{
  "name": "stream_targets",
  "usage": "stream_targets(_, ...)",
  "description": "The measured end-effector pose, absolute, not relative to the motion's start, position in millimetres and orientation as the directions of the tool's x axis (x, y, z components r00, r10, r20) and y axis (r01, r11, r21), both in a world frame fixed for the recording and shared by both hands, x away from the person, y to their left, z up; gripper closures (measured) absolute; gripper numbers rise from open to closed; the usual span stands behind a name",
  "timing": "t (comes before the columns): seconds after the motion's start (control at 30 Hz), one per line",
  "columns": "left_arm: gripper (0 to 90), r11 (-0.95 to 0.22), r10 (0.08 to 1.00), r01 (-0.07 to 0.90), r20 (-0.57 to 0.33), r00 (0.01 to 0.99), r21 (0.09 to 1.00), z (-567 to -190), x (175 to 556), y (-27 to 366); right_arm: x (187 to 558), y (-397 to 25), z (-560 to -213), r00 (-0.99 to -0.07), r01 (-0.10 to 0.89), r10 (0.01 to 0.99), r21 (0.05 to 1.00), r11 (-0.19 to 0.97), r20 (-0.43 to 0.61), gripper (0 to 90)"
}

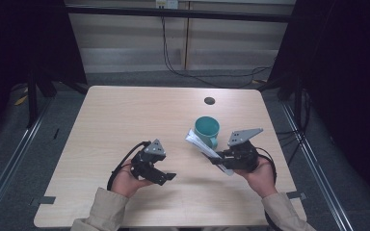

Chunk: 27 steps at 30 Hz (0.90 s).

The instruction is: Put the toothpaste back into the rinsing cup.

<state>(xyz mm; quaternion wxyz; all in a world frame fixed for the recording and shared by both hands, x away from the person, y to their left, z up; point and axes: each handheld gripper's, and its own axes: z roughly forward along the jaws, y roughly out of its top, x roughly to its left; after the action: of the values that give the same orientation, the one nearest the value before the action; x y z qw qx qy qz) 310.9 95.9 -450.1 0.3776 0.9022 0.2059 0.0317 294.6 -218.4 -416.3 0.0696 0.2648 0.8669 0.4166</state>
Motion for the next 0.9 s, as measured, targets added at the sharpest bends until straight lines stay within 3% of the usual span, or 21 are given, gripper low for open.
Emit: stream_targets(0.9,15.5,-0.618,0.477,0.365,-0.037,0.878,0.697,-486,298,121,309,-220,-405,-0.76,0.398,0.626,0.887,0.234,0.176,76.3)
